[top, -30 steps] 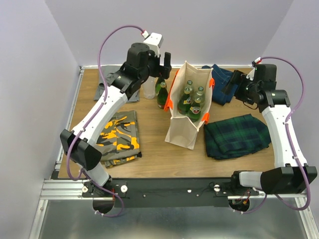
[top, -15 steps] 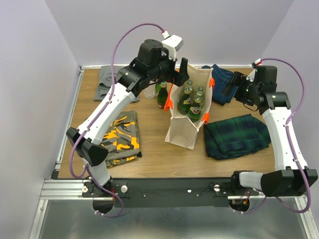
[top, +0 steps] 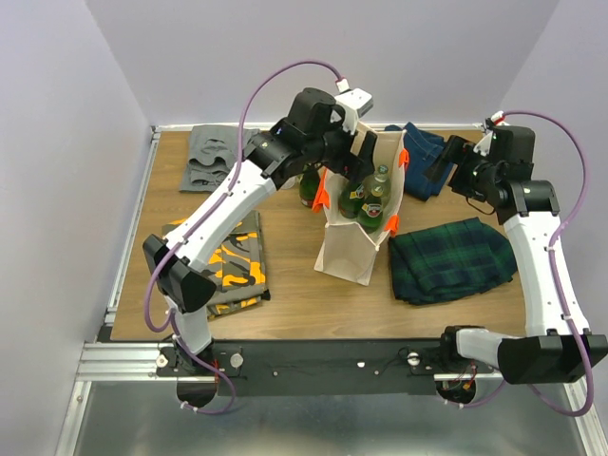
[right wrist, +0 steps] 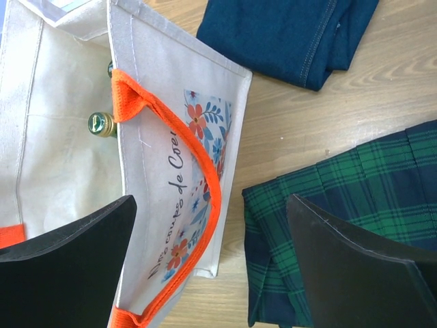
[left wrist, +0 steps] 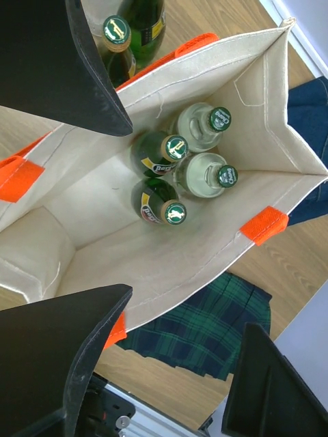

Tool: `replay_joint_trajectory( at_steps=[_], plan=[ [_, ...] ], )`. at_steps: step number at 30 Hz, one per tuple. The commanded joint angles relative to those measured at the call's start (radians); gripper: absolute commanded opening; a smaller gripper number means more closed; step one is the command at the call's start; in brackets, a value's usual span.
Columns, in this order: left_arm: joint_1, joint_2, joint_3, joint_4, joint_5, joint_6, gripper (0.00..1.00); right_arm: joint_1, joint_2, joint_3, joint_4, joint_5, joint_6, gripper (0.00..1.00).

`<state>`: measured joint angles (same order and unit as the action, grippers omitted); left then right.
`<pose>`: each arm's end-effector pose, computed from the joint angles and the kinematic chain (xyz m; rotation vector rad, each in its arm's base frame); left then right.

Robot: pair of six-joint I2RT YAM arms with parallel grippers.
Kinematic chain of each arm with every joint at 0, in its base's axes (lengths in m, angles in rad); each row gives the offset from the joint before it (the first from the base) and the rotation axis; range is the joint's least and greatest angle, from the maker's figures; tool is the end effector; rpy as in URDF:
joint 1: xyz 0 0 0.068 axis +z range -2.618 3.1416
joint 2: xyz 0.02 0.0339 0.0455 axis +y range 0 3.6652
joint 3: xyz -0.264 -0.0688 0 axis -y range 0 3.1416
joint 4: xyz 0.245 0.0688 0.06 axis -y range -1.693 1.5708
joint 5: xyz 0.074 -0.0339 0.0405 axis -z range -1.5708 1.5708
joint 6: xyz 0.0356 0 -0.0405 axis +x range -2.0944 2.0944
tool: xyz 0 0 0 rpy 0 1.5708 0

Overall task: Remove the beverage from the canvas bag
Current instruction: Take out the drink from the canvas bag.

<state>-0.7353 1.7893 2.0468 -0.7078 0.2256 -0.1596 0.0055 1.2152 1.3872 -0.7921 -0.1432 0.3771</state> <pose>0.2889 -0.2720 0.4443 0.7377 1.9671 -0.7828 0.2481 0.0064 0.3986 0.3276 2.1837 0.3713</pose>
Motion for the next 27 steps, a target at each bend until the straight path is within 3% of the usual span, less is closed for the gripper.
replay_joint_trajectory(
  at_steps=[1, 9, 27],
  plan=[
    [-0.015, 0.057, 0.041, -0.024, 0.037, 0.012, 0.98, -0.001, -0.008, -0.011, 0.024, 0.024, 0.006, 1.00],
    [-0.039, 0.136, 0.108, -0.053, -0.003, -0.003, 0.97, -0.002, 0.023, -0.011, -0.009, 0.090, 0.008, 1.00],
    [-0.093, 0.268, 0.188, -0.079, -0.049, 0.002, 0.90, -0.002, 0.064, 0.013, -0.013, 0.079, 0.013, 1.00]
  ],
)
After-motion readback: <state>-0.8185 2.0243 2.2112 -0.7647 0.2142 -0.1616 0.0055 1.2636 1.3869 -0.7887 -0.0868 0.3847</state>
